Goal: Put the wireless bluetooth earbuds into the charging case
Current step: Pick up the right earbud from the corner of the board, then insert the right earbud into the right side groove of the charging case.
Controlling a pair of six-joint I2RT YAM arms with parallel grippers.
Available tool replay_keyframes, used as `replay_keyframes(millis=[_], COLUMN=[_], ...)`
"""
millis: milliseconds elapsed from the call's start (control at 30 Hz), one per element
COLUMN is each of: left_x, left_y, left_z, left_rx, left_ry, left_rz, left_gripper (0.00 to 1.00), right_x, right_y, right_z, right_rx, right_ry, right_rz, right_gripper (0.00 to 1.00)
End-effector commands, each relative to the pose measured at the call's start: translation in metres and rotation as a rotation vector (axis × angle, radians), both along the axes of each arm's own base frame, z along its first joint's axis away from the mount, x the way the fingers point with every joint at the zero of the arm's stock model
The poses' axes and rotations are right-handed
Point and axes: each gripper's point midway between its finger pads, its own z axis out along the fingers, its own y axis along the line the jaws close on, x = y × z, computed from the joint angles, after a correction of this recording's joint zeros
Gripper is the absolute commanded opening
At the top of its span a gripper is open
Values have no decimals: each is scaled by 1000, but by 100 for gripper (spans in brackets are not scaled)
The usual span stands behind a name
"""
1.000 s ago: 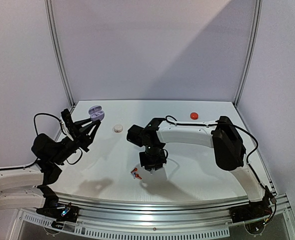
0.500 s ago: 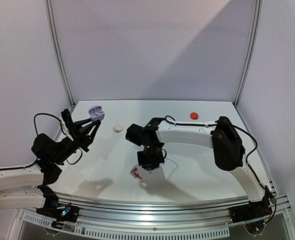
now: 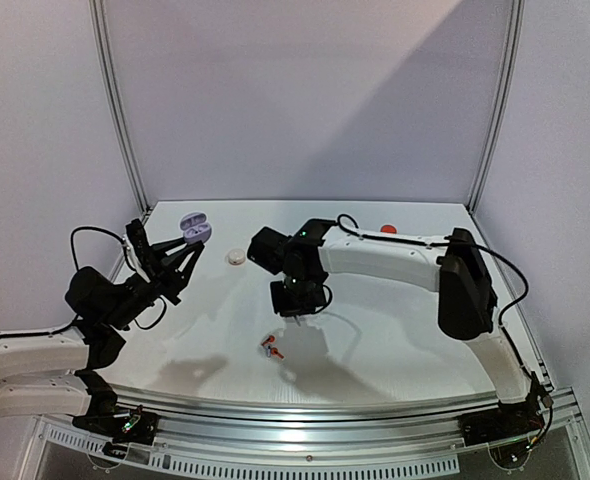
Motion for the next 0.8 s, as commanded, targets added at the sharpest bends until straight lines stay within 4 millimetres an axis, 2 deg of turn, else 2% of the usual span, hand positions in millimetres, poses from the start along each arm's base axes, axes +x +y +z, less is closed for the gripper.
replay_keyframes(millis=[0, 100, 167, 233, 300, 433, 500, 567, 633, 767], left_x=[-7, -13, -16, -17, -15, -8, -7, -5, -2, 4], left_y=[-6, -11, -13, -14, -13, -9, -8, -6, -3, 4], left_z=[9, 15, 18, 21, 26, 37, 42, 45, 49, 57], left_rx=[20, 45, 66, 82, 85, 59, 37, 15, -9, -50], left_ry=[-98, -179, -230, -273, -306, -324, -319, -308, -292, -278], left_rz=[-1, -6, -1, 17, 51, 103, 109, 118, 133, 176], left_gripper=[0, 0, 0, 0, 0, 0, 0, 0, 0, 0], right_x=[49, 53, 49, 40, 29, -2, -15, -25, -29, -31], right_y=[21, 26, 35, 42, 54, 87, 101, 112, 115, 117], right_z=[181, 268, 311, 348, 374, 410, 418, 417, 422, 415], right_rx=[307, 490, 613, 714, 790, 901, 925, 892, 885, 873], right_ry=[-441, -648, -752, -837, -900, -1033, -1078, -1112, -1154, -1163], right_rz=[-14, -5, 21, 54, 92, 235, 300, 357, 366, 370], right_gripper=[0, 0, 0, 0, 0, 0, 0, 0, 0, 0])
